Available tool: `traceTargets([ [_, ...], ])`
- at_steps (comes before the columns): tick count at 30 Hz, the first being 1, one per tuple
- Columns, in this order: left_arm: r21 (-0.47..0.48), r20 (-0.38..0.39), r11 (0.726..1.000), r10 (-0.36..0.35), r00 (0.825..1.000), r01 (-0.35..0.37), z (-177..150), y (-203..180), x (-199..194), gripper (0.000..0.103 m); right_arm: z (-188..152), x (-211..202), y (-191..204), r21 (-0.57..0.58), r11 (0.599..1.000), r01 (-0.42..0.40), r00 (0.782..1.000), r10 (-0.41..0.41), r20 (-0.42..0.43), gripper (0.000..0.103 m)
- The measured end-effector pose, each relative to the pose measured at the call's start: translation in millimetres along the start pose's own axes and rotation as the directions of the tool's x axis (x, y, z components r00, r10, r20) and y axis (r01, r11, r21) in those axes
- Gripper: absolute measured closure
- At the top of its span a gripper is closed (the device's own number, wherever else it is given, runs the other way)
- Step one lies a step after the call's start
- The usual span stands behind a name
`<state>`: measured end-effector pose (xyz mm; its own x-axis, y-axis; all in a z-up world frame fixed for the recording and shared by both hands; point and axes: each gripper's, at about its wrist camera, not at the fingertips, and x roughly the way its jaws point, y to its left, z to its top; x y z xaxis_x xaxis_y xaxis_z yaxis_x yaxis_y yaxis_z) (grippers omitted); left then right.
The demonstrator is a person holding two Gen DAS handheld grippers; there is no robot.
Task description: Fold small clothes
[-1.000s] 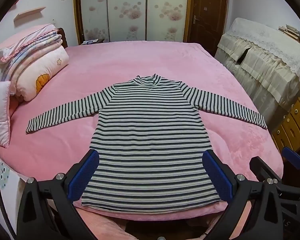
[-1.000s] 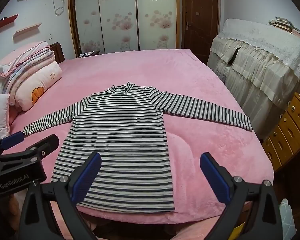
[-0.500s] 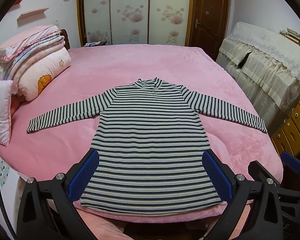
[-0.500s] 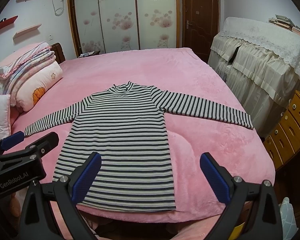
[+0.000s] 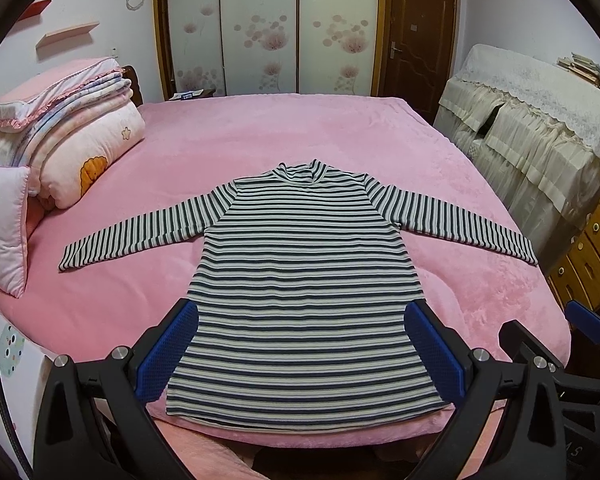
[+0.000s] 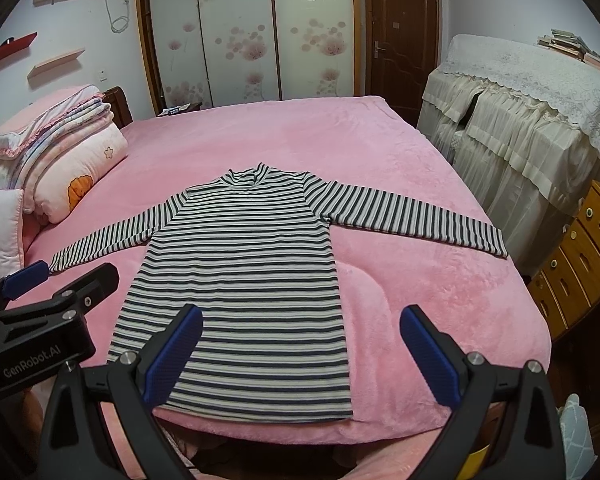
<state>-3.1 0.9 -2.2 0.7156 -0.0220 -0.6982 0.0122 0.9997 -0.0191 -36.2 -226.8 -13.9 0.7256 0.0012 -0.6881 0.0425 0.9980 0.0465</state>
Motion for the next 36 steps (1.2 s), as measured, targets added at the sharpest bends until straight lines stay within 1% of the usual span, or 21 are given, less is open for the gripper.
traceTargets([
  [6, -0.008, 0.007, 1.000, 0.004, 1.000, -0.004, -1, -1, -2, 0.001, 0, -1, -1, 0.003, 1.000, 0.004, 1.000, -0.004, 0.009, 0.003],
  [14, 0.010, 0.011, 1.000, 0.011, 1.000, -0.011, 2, -5, -6, 0.001, 5, -8, -4, 0.003, 1.000, 0.008, 0.999, -0.008, 0.037, 0.003],
  [16, 0.006, 0.002, 1.000, 0.010, 1.000, -0.010, 5, -5, -5, 0.001, 8, -8, -6, 0.000, 1.000, 0.010, 0.999, -0.010, 0.045, 0.003],
  [19, 0.001, -0.041, 1.000, -0.009, 0.999, 0.009, 10, -5, 0, 0.001, 13, -11, -9, -0.005, 1.000, 0.014, 0.998, -0.013, 0.067, 0.003],
  [21, 0.006, -0.055, 1.000, -0.015, 0.998, 0.016, 12, -5, 3, 0.001, 19, -12, -11, -0.004, 1.000, 0.013, 0.997, -0.012, 0.080, 0.003],
  [24, 0.020, -0.044, 1.000, 0.000, 0.999, 0.000, 16, -9, 1, 0.001, 26, -15, -17, 0.005, 1.000, 0.003, 0.995, -0.003, 0.099, 0.003],
  [28, 0.023, -0.035, 1.000, -0.014, 0.999, 0.015, 22, -13, -2, 0.001, 33, -19, -23, 0.005, 1.000, 0.004, 0.993, -0.005, 0.120, 0.003],
  [33, 0.032, -0.014, 0.999, 0.002, 1.000, -0.002, 30, -18, -6, 0.001, 41, -23, -31, 0.008, 1.000, 0.001, 0.990, -0.002, 0.138, 0.003],
  [36, 0.033, -0.006, 0.999, -0.001, 1.000, 0.002, 36, -21, -9, 0.001, 46, -27, -35, 0.009, 1.000, -0.003, 0.988, 0.002, 0.153, 0.003],
])
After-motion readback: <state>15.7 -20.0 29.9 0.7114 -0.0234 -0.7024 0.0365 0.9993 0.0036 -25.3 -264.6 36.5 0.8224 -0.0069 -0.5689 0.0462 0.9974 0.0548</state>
